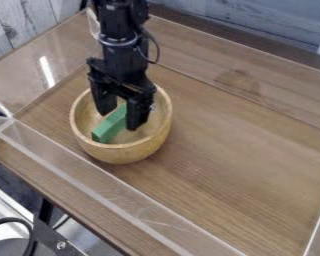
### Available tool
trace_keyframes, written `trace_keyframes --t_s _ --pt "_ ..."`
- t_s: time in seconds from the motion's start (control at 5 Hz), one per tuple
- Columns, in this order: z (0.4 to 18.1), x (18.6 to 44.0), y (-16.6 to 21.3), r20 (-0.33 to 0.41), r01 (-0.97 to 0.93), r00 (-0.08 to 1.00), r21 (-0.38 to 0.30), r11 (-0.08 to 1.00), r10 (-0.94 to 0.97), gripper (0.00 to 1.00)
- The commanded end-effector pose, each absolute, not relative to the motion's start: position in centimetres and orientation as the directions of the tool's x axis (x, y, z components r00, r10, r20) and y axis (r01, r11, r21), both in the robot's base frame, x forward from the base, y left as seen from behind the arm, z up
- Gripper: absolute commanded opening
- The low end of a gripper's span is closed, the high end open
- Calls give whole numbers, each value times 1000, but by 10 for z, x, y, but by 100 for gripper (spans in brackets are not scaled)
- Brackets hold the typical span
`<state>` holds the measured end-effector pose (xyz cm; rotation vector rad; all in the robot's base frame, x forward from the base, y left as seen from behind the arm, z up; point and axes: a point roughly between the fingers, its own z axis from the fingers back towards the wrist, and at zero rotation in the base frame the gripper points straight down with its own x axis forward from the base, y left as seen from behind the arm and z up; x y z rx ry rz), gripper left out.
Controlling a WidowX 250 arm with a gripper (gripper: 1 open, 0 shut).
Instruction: Remove the green block from inside the brown bowl and put it on the table
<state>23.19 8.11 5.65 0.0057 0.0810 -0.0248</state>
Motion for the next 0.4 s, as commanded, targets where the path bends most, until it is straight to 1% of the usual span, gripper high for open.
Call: trace_keyframes --t_s 0.0,0.2 --pt "61 239 86 -40 17 999 10 1000 -16 100" --pt "62 241 86 -27 16 1000 1 1000 -16 100"
